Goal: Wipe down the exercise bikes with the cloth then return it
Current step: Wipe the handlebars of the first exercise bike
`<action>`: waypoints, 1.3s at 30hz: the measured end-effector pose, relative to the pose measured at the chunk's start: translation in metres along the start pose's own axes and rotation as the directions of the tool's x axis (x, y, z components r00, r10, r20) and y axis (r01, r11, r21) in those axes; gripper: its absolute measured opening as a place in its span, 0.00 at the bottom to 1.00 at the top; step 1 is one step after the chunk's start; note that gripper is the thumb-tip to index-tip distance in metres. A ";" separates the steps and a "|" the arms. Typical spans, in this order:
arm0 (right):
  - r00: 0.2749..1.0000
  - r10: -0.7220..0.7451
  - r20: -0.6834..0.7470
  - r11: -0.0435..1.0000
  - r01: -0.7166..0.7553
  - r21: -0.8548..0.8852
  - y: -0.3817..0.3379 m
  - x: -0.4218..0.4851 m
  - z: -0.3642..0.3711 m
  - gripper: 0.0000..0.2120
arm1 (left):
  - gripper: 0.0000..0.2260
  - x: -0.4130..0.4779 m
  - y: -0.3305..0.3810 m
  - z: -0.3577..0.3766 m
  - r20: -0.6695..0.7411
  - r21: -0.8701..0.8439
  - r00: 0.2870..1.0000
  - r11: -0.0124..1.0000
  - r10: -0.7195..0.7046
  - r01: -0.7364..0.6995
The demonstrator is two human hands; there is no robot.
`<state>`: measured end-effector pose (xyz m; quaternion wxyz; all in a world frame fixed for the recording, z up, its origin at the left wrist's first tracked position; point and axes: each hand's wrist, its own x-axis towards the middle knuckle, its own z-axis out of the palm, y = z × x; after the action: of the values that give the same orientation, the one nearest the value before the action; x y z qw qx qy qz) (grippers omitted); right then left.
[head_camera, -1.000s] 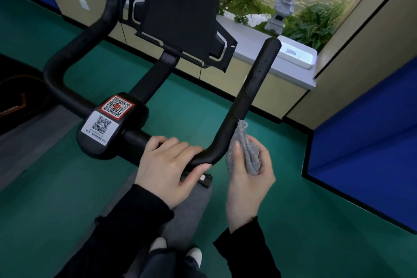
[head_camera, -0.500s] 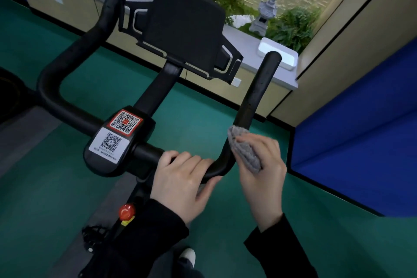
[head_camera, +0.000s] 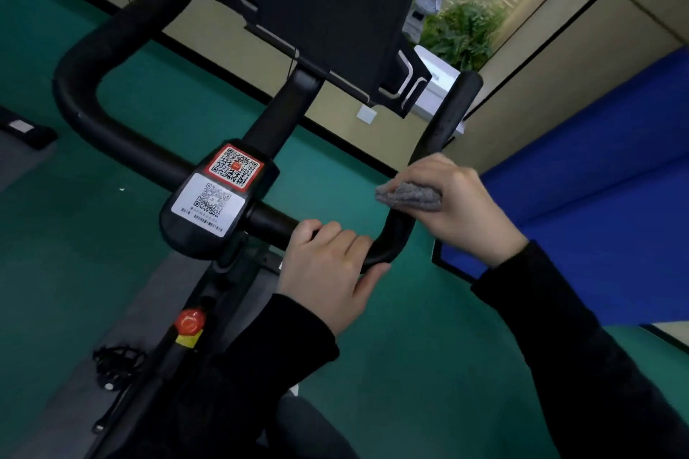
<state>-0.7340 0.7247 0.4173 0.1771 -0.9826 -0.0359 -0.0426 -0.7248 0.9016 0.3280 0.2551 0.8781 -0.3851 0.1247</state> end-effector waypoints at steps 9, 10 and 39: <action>0.746 0.098 0.658 0.993 -0.031 -0.113 -0.011 0.066 -0.015 0.07 | 0.14 0.001 -0.002 0.002 -0.068 -0.020 0.998 1.000 0.014 -0.015; 0.708 0.119 0.696 0.991 -0.045 -0.123 -0.011 0.073 -0.014 0.06 | 0.14 0.000 -0.002 0.003 -0.074 -0.021 0.997 1.000 0.014 -0.015; 0.273 -0.010 0.962 0.999 0.038 -0.001 0.010 0.124 -0.001 0.03 | 0.19 0.001 0.012 0.005 -0.036 0.040 0.984 0.984 -0.172 0.174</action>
<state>-0.6104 0.7216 0.4264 0.1073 -0.8112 -0.1497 0.5550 -0.7331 0.8909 0.3284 0.2521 0.9114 -0.3004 0.1247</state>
